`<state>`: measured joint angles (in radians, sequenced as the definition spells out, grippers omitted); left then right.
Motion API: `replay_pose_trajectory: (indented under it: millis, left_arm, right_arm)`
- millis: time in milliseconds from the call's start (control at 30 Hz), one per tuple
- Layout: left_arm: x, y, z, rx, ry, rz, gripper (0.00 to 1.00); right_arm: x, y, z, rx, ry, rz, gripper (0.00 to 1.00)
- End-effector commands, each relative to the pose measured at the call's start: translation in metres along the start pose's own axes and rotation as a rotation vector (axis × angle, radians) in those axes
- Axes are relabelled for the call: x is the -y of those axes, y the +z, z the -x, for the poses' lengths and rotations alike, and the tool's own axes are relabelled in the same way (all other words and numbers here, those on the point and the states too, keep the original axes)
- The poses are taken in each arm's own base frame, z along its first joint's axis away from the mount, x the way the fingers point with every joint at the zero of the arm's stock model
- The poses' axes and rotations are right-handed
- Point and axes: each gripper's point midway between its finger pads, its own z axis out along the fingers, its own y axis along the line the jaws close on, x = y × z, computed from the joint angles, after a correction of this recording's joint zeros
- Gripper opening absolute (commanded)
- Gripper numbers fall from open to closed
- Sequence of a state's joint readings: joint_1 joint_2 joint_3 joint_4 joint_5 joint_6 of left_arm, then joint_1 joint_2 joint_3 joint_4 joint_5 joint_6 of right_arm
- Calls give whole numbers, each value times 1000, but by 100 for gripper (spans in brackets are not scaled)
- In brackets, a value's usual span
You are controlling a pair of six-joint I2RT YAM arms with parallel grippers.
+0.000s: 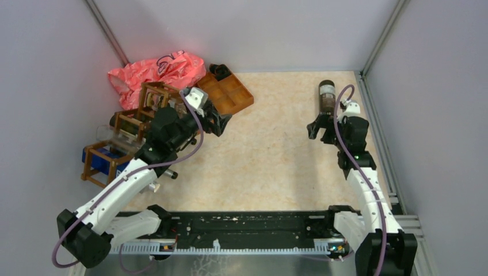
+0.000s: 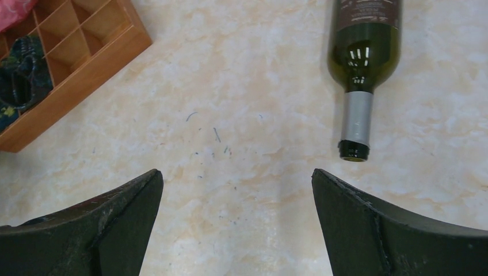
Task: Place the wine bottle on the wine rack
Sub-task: Pick up the wine bottle from the center of the board.
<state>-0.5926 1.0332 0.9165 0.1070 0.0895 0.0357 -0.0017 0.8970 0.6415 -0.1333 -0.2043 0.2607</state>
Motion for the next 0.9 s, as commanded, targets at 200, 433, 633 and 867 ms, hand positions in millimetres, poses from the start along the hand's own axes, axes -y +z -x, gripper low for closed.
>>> replay_pose_trajectory:
  millis: [200,433,633,867]
  left_arm:
    - [-2,-4,6,62,48,-1,99]
    - [-3,-8,7,70,73,5,99]
    - [-4,-8,7,68,82,9,99]
    - [-3,-8,6,67,81,2,99]
  right_arm:
    - [17,2,18,79,-56,-36,99]
    - [28,3,14,87,-48,-70,99]
    - [42,6,10,68,-24,-136,99]
    - [59,9,12,40,-16,-236,99]
